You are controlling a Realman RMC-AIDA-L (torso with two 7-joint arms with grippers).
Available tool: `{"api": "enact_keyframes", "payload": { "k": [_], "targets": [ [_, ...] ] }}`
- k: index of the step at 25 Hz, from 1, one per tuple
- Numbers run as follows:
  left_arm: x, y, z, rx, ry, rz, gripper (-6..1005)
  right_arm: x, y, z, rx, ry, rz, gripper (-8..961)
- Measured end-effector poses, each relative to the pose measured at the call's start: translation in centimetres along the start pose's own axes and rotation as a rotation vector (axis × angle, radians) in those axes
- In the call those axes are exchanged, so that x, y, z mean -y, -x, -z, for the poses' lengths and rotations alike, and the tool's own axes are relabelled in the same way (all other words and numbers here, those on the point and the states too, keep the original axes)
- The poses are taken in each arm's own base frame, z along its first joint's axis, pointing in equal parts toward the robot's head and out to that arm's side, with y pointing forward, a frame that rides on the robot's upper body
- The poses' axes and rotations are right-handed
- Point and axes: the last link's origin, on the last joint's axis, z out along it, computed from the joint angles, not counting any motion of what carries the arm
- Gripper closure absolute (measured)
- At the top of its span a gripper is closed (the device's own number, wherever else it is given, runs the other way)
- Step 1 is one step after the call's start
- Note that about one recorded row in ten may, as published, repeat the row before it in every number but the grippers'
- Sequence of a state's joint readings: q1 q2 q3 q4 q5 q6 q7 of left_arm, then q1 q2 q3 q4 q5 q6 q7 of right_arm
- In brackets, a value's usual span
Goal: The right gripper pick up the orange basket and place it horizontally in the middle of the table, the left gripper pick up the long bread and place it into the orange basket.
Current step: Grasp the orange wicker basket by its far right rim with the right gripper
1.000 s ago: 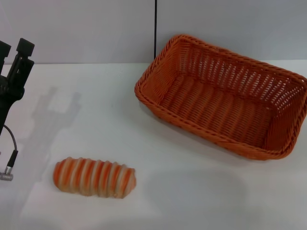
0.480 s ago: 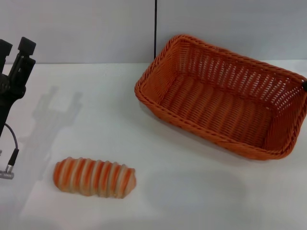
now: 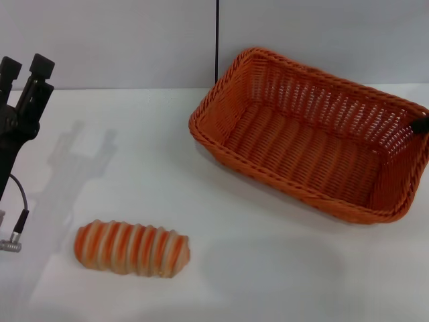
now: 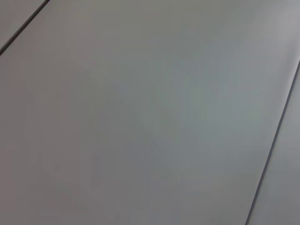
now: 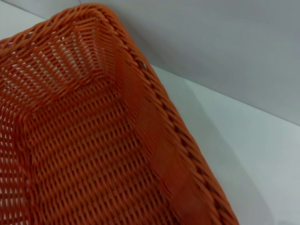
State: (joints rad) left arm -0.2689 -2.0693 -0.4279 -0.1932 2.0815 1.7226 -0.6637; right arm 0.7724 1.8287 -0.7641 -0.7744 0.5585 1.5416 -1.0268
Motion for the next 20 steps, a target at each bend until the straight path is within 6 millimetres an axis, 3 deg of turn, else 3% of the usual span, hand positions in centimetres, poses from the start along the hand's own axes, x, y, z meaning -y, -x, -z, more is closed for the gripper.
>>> {"api": "enact_keyframes", "payload": {
  "k": [8,20],
  "targets": [
    [0.1,0.1,0.1,0.009,-0.007,0.008,198,-0.7,-0.1,-1.2,0.001,0.018,0.015,440],
    [0.2,0.1,0.3,0.011,-0.013,0.01,200,-0.9,-0.3,-1.5,0.023,0.022,0.033,701]
  ]
}}
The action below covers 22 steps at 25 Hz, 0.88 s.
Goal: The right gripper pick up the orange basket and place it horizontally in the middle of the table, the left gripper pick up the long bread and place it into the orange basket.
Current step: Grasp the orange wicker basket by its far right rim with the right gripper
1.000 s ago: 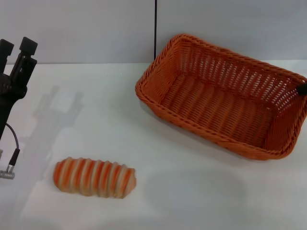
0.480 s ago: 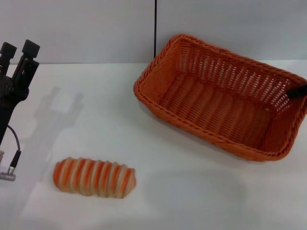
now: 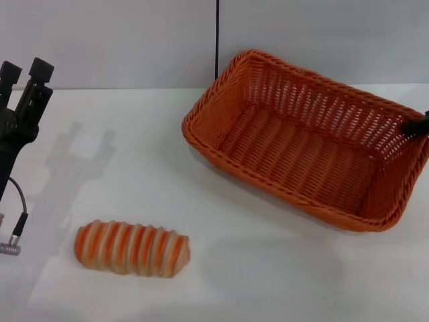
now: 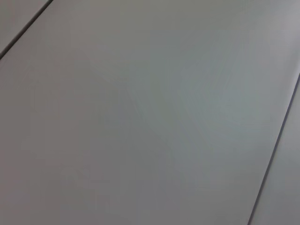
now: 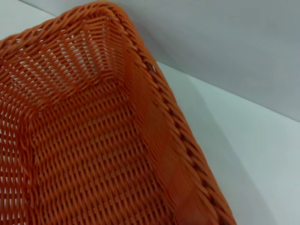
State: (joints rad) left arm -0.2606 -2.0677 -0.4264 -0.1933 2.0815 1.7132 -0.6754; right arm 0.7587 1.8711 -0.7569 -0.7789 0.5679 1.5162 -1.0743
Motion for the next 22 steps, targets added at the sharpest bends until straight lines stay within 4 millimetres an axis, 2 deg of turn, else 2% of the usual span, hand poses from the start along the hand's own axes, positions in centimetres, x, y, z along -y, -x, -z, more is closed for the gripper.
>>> {"api": "enact_keyframes", "payload": {
  "k": [3,9,12,13,22],
  "targets": [
    [0.0,0.0,0.1,0.0,-0.001,0.01,200,-0.4,0.2,0.1,0.018,-0.006,0.017,749],
    [0.1,-0.1,0.1,-0.002,-0.004,0.014,201,-0.5,0.7,1.1,0.133,0.009,0.019,752],
    [0.1,-0.1,0.0,-0.003,-0.004,0.014,201,-0.4,0.8,2.3,0.225,0.025,0.03,753],
    [0.2,-0.1,0.1,-0.003,-0.005,0.013,201,-0.4,0.8,3.4,0.289,0.017,0.051,754],
    [0.2,-0.3,0.0,-0.011,-0.002,0.011,202,-1.3,0.5,6.1,0.412,0.04,0.16,771]
  ]
}}
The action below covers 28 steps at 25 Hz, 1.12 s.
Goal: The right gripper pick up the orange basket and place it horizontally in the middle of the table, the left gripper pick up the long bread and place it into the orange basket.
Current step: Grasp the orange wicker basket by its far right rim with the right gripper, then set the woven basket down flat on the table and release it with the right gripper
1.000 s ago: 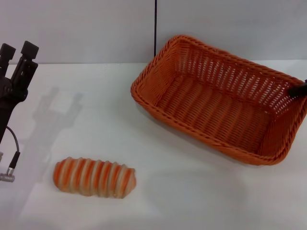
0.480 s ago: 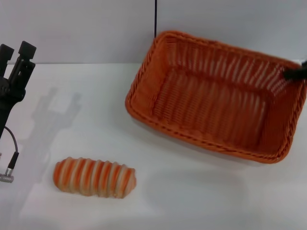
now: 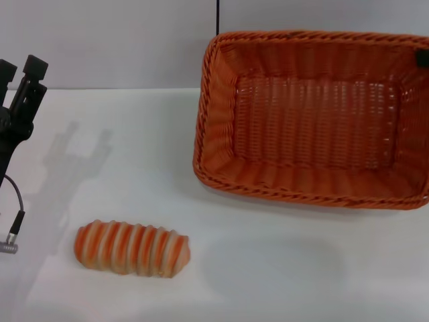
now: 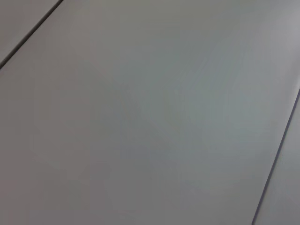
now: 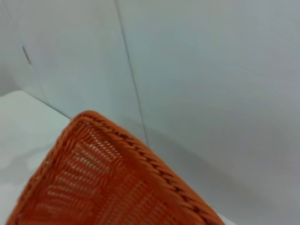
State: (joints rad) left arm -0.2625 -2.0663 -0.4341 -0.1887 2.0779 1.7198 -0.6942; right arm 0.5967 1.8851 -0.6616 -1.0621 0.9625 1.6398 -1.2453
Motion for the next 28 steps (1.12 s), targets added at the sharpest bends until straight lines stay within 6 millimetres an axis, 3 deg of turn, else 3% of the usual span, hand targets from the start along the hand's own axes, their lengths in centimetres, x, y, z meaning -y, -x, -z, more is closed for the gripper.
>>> {"api": "enact_keyframes", "payload": {
  "k": [6,9,23,28],
  "targets": [
    [0.0,0.0,-0.3,0.0,0.005,0.001,203,-1.0,0.1,1.8,0.091,0.076,0.106,772],
    [0.0,0.0,-0.3,0.0,0.006,0.001,204,-1.0,-0.2,1.8,0.09,0.101,0.106,772],
    [-0.1,0.2,-0.5,0.007,0.012,0.002,205,-2.4,-2.9,-3.2,0.074,0.239,0.056,773],
    [-0.1,0.2,-0.5,0.007,0.012,0.002,206,-3.7,-3.5,-5.4,0.061,0.303,0.054,773]
  ]
}}
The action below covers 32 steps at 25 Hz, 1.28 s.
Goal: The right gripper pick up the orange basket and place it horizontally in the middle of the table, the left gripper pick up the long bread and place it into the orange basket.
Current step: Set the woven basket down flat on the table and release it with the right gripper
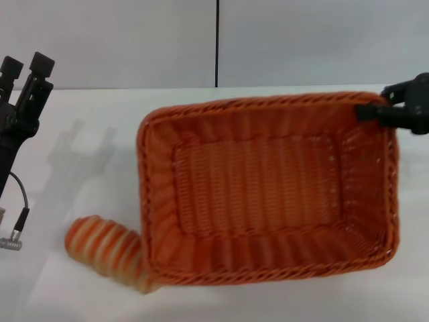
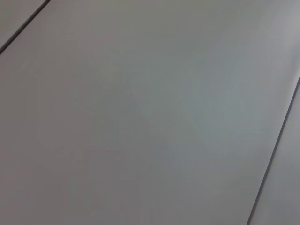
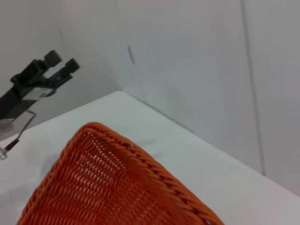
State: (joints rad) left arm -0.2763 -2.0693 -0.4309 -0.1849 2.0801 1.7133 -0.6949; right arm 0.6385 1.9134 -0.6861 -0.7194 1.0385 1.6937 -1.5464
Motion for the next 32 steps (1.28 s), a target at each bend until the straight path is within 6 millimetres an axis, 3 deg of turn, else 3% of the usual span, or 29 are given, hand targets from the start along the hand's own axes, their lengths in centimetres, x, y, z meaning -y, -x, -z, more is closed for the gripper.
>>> {"api": "enact_keyframes", "payload": {
  "k": [8,18,25,32],
  "targets": [
    [0.1,0.1,0.1,0.011,-0.007,0.0,207,-1.1,-0.4,-2.3,-0.023,0.065,0.008,773],
    [0.2,0.1,0.6,0.015,-0.021,-0.002,208,-0.7,-2.3,0.1,0.012,0.001,-0.056,774],
    [0.3,0.3,0.2,0.025,-0.02,-0.003,209,-0.6,-2.5,0.0,0.013,-0.002,-0.071,775],
    [0.3,0.4,0.0,0.031,-0.018,-0.002,210,0.1,-2.3,-0.1,0.009,-0.036,-0.106,715]
  ]
}}
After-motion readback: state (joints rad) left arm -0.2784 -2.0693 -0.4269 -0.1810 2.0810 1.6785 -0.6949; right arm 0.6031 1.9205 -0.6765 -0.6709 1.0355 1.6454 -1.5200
